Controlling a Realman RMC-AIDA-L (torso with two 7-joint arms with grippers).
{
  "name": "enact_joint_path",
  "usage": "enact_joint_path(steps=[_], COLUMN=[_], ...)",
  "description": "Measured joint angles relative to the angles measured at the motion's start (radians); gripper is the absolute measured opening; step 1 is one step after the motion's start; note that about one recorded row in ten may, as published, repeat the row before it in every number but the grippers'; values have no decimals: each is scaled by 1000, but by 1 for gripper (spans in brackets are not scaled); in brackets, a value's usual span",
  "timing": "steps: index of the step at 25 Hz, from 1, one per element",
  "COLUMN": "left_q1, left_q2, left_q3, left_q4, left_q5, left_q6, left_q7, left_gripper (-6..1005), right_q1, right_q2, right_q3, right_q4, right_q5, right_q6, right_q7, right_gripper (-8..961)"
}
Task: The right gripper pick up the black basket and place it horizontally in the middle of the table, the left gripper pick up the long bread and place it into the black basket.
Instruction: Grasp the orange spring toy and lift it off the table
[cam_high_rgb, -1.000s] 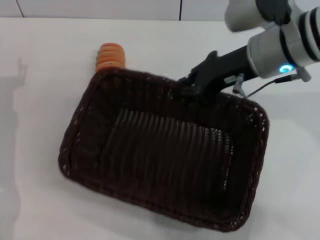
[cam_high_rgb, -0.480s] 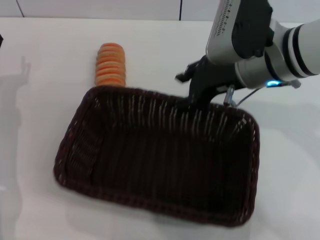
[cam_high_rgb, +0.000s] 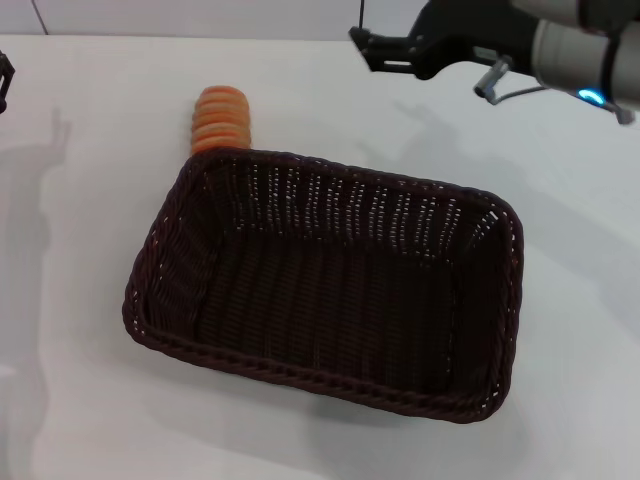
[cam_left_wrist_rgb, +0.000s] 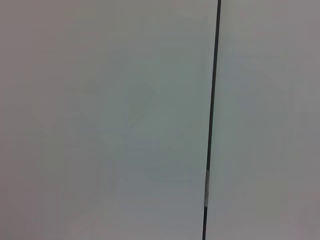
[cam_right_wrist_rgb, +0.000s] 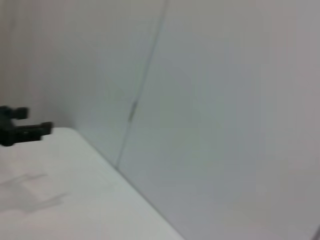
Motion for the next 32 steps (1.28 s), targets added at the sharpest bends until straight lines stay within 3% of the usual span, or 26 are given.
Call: enact_joint_path(steps=[4,5,6,7,9,12,17,20,23,25,26,27,29,32], left_q1=[-3,-3,-3,-3,-3,-3,-4,-3,11,8,-11,-11,-37,-100], left_q2=[0,1,1,1,1,2,9,26,61,77,80,80,74,29], left_q3=[0,0,0,0,10,44,78,84,64,24,-24,-24,-69,-170], left_q4=[-1,-1,-1,-1,-5,-28,-104,-210,-430,-588,-720,-720,-817,-936], left_q5=[0,0,0,0,0,2,27,116,218,276,329,329,361,373], left_q6=[0,2,6,12,37,70,46,-111,-417,-679,-933,-933,-1157,-1497], left_q7=[-4,-4,-5,-6,-6,2,4,5,6,6,8,8,27,123], left_gripper=[834,834,834,834,834,834,834,834,834,834,834,834,833,833], right_q1=[-133,-169,-229,-229,-270,-318,-316,-321,-337,-348,-362,-362,-379,-402], right_q2=[5,4,0,0,-2,-3,0,3,4,2,0,0,-1,0], right_q3=[-55,-84,-147,-147,-200,-270,-421,-479,-516,-538,-549,-549,-551,-552], right_q4=[14,37,101,101,176,319,648,734,782,793,795,795,795,797], right_q5=[45,75,124,124,112,-2,-113,-105,-90,-63,-46,-46,-44,-44], right_q6=[242,370,662,662,926,1210,1700,1800,1820,1825,1829,1829,1833,1838], right_q7=[12,20,66,66,182,471,779,787,787,787,787,787,787,787], right_gripper=[835,835,835,836,836,836,837,836,836,836,836,836,835,835])
